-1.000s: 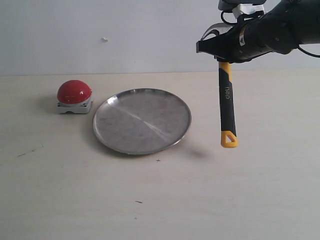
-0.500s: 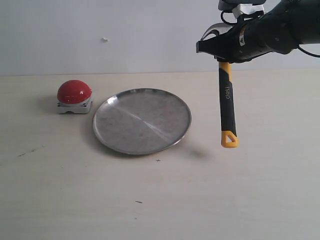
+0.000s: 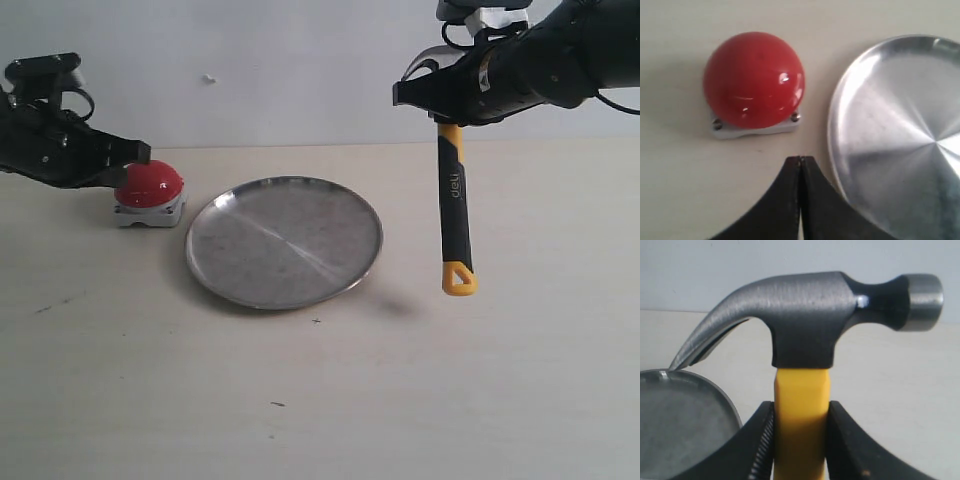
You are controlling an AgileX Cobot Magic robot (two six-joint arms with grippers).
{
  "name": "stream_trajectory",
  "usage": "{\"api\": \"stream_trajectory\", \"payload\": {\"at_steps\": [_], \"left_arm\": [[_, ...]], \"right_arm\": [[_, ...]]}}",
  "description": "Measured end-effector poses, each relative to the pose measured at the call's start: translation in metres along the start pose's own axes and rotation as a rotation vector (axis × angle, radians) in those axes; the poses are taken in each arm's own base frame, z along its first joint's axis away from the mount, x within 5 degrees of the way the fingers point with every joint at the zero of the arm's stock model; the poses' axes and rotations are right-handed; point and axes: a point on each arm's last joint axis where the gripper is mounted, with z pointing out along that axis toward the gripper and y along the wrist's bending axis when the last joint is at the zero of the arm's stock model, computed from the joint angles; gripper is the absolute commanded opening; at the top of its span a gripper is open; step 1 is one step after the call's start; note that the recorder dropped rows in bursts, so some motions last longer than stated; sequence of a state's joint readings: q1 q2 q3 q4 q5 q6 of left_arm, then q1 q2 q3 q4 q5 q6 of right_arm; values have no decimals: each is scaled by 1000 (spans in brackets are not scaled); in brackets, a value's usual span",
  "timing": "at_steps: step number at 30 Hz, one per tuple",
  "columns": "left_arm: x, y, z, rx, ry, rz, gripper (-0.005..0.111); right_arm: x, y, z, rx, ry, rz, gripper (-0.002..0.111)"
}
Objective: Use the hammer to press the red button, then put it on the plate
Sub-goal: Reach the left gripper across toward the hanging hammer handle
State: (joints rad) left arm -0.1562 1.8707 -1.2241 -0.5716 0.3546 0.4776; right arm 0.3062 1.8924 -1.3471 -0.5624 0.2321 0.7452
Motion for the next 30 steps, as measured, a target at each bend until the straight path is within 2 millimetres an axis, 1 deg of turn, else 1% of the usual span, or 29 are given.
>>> {"api": "stream_trajectory", "payload": {"at_steps": [2, 6, 7, 8, 9, 10, 11, 12, 13, 14, 16, 18, 19, 20, 21, 22, 23, 24, 26, 28, 29, 30], "left_arm": [[-1, -12, 4, 54, -13, 32, 0], [-2, -53, 6, 227, -58, 155, 0], [-1, -71, 5, 314, -82, 224, 0], [1, -81, 5, 363, -93, 243, 0], [2, -99, 2, 455, -120, 269, 0], [2, -105, 0, 502, -130, 265, 0], [3, -117, -1, 604, -146, 246, 0], [5, -122, 0, 645, -148, 236, 0], [9, -129, 6, 733, -156, 203, 0], [12, -131, 11, 759, -154, 199, 0], [24, -131, 36, 824, -126, 187, 0], [29, -130, 54, 834, -107, 175, 0], [30, -130, 60, 841, -100, 173, 2], [32, -132, 66, 866, -92, 172, 6], [33, -133, 70, 891, -89, 174, 14], [34, -138, 72, 927, -86, 180, 24], [32, -142, 73, 946, -90, 189, 37], [32, -149, 75, 961, -90, 200, 44], [30, -155, 77, 968, -97, 216, 62], [31, -164, 78, 977, -97, 232, 75], [31, -169, 78, 984, -98, 241, 81], [31, -174, 78, 990, -100, 250, 84]], "right_arm": [[0, 0, 0, -1, -2, 0, 0], [-1, 1, 0, -7, -7, 0, 0], [-1, 1, 0, -8, -8, 0, 0], [-1, 1, 0, -8, -8, 0, 0], [-1, 1, 0, -8, -8, 0, 0], [-1, 1, 0, -8, -8, 0, 0], [-1, 1, 0, -8, -8, 0, 0], [-1, 1, 0, -8, -8, 0, 0], [-1, 1, 0, -8, -8, 0, 0], [-1, 1, 0, -8, -8, 0, 0], [-1, 1, 0, -9, -10, 0, 0], [-1, 1, 0, -14, -15, 0, 0], [-2, 1, 0, -15, -17, 0, 0], [-2, 2, 0, -19, -21, 0, 0], [-2, 2, 0, -24, -26, 0, 0], [-3, 3, 0, -29, -31, 0, 0], [-3, 3, 0, -30, -33, 0, 0], [-3, 3, 0, -30, -33, 0, 0], [-3, 3, 0, -30, -33, 0, 0], [-3, 3, 0, -30, -33, 0, 0], [-3, 3, 0, -32, -34, 0, 0], [-3, 3, 0, -32, -34, 0, 0]]}}
